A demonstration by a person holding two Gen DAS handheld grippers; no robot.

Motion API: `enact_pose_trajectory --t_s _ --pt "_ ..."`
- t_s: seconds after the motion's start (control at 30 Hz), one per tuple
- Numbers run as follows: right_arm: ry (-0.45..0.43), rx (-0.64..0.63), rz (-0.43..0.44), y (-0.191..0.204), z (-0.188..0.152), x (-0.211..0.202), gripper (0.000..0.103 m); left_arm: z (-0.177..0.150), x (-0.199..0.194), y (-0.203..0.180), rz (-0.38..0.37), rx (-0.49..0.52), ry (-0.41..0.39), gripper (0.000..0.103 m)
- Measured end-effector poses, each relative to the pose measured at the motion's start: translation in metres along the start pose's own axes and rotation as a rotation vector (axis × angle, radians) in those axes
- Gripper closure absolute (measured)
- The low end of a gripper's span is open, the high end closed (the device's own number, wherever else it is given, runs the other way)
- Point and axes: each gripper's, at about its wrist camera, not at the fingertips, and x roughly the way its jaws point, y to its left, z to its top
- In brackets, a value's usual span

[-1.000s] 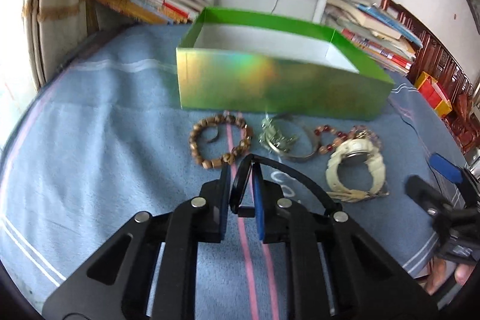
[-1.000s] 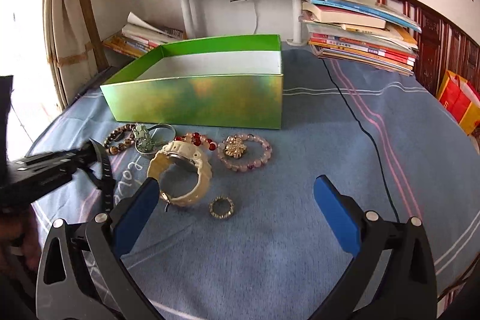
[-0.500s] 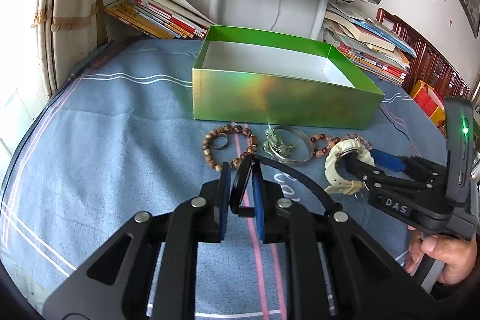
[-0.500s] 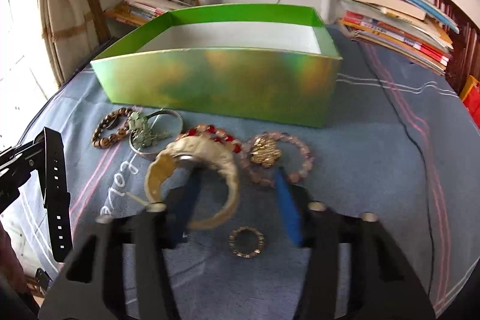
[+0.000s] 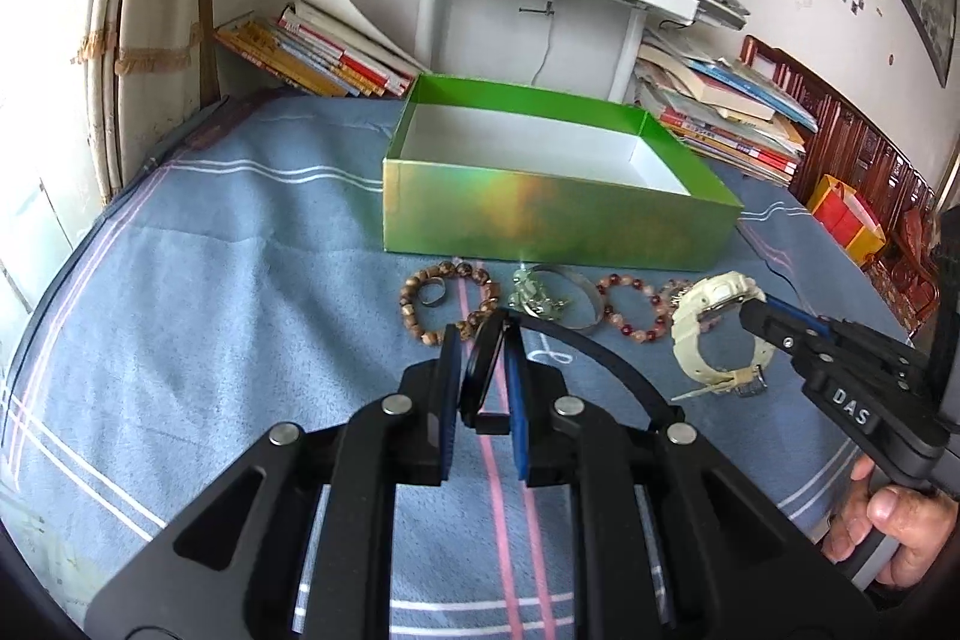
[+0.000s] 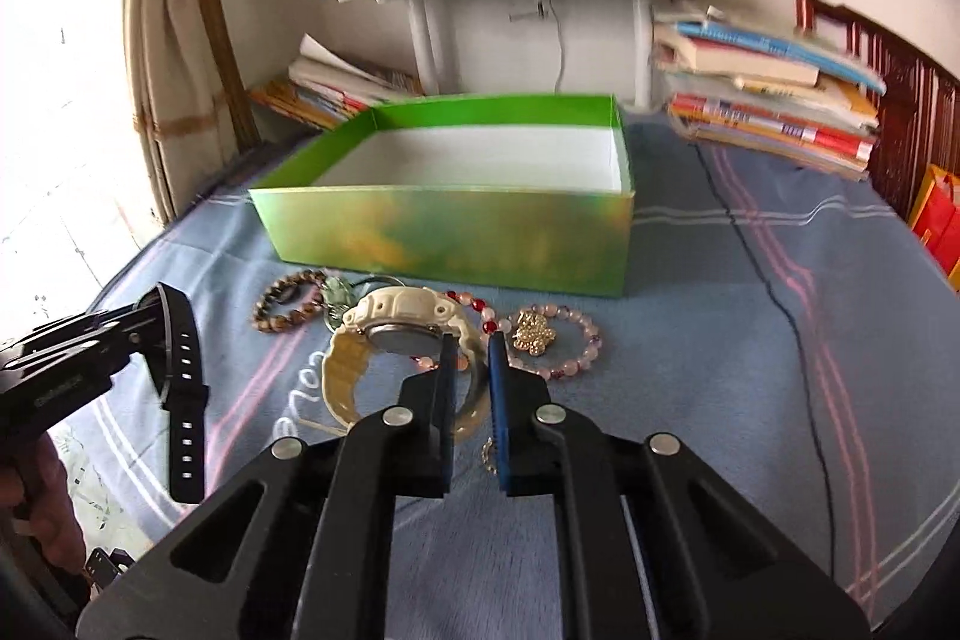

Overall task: Organize jewelry
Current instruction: 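Close the right tool on the white watch while the left tool lifts the black watch, then carry both watches up and over into the green box with both tools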

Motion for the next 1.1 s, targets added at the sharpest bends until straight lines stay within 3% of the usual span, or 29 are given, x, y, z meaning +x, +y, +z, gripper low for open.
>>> enact_pose_trajectory --t_s 0.47,1.1 --pt "-0.125 0.018 -0.029 0.004 -0.018 -0.067 0.093 -0.015 -0.031 -0.019 -0.019 0.034 -0.034 0.088" --pt "-0.152 0.013 -0.024 0.01 -0.022 -0.085 0.093 -0.017 -0.046 -0.018 -0.023 0.036 -0.052 0.089"
